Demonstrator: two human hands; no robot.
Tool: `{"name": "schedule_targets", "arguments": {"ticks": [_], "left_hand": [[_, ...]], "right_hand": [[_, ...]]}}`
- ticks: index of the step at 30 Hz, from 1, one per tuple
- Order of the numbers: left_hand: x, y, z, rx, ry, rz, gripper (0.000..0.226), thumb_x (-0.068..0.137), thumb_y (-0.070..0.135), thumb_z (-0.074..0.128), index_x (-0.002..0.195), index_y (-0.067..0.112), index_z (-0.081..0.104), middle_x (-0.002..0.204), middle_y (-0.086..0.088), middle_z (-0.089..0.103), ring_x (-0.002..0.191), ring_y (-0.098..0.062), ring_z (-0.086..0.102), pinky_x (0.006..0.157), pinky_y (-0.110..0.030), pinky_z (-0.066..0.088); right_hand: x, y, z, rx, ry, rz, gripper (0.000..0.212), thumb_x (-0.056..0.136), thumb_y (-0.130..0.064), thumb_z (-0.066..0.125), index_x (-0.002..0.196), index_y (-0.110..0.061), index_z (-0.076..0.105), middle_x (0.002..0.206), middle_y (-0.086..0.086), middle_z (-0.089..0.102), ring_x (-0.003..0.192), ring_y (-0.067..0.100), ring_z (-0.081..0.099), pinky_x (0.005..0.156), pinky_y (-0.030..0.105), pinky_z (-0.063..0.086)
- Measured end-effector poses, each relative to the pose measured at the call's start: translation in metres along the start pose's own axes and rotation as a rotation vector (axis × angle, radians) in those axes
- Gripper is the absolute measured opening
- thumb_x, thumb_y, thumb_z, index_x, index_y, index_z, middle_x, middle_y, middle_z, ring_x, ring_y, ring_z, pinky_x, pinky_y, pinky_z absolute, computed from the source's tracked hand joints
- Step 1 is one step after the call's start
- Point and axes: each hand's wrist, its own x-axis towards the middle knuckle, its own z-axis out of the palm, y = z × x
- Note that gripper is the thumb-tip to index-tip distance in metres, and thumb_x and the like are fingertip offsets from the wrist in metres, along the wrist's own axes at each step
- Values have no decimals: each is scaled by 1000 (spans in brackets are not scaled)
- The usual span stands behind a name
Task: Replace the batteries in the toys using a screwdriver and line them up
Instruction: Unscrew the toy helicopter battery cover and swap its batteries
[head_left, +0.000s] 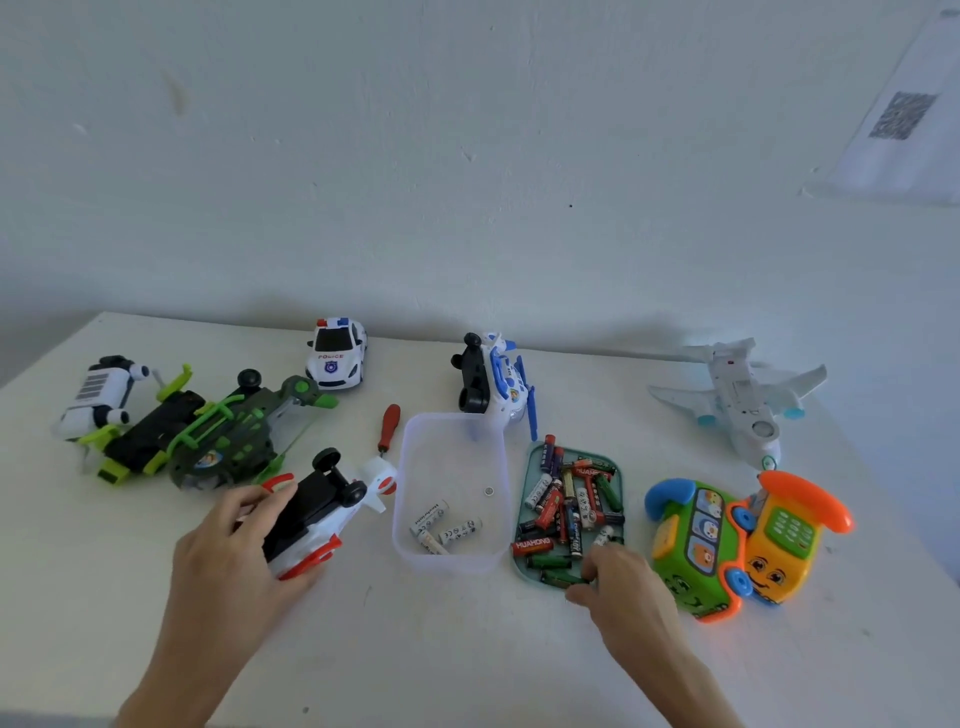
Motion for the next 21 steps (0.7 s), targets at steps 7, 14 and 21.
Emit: {"name": "schedule_targets", "arguments": {"ticks": [7,14,21], "left_hand": [[-10,4,-2,-118,-8,-47,62,74,62,53,113,16,67,110,9,52,93,-16,54,72,-40,48],[-5,7,0,-85,-7,-126,57,81,56,47,112,13,67,100,4,56,84,-20,60,66,-36,49],[3,19,1,-122,33,-134,41,85,50,47,105,18,64,94,8,56,80,-16,57,70,-31,45]], "right_hand": [[-3,-10,-35,371,61,-92,23,75,-14,77,73,-15,55,65,8,68,66,27,65,63,38,53],[-1,-84,-43,1071,-7,-253,8,82,5,66,86,1,60,63,15,67,44,17,49,41,24,39],[1,-158,-6,1223,-130,-294,7,94,-6,55,91,0,57,61,9,57,49,19,47,44,30,39]]}}
